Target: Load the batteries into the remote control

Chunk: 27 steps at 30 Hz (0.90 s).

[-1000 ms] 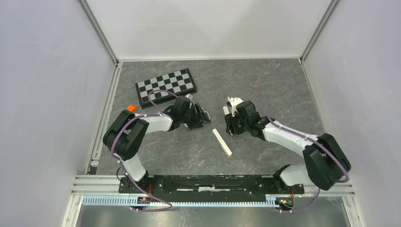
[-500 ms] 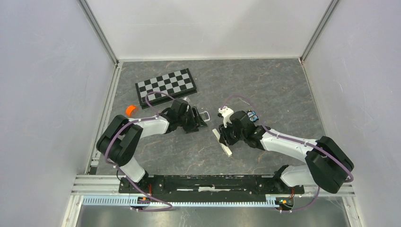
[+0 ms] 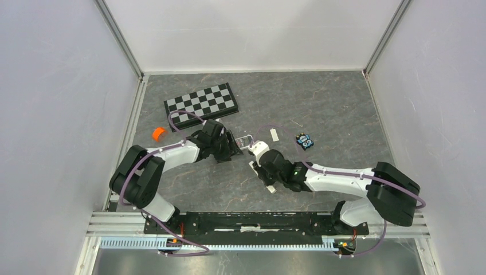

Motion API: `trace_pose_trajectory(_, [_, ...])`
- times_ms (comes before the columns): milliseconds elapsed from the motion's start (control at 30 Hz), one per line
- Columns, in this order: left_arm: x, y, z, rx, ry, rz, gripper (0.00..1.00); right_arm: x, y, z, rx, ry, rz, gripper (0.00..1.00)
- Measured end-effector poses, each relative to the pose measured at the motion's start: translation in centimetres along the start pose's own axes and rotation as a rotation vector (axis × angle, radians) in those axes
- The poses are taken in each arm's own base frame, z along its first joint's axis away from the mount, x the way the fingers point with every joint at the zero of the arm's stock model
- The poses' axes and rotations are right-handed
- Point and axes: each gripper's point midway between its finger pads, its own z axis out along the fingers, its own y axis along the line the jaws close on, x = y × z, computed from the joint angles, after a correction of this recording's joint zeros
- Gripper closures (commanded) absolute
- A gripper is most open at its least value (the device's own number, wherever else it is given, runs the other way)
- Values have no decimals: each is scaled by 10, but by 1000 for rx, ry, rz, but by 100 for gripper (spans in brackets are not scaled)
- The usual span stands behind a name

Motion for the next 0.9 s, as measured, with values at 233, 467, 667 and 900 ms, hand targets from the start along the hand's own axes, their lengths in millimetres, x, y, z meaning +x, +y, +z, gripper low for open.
trace_pose_trajectory(233, [-10,17,-12,-59,-42,-19,31,-1,15,6,140,20,-133,75])
trace_pose_trajectory(467, [-21,38,-21,-106,-70,-60,30,9,24,10,265,50,-273,72])
trace_pose_trajectory(667, [-28,42,-30,-107,-90,-61,28,8,20,9,307,50,-317,61])
trace_pose_trajectory(900, [-32,41,-38,-91,-101,-47,27,-5,18,0,262,38,-334,40])
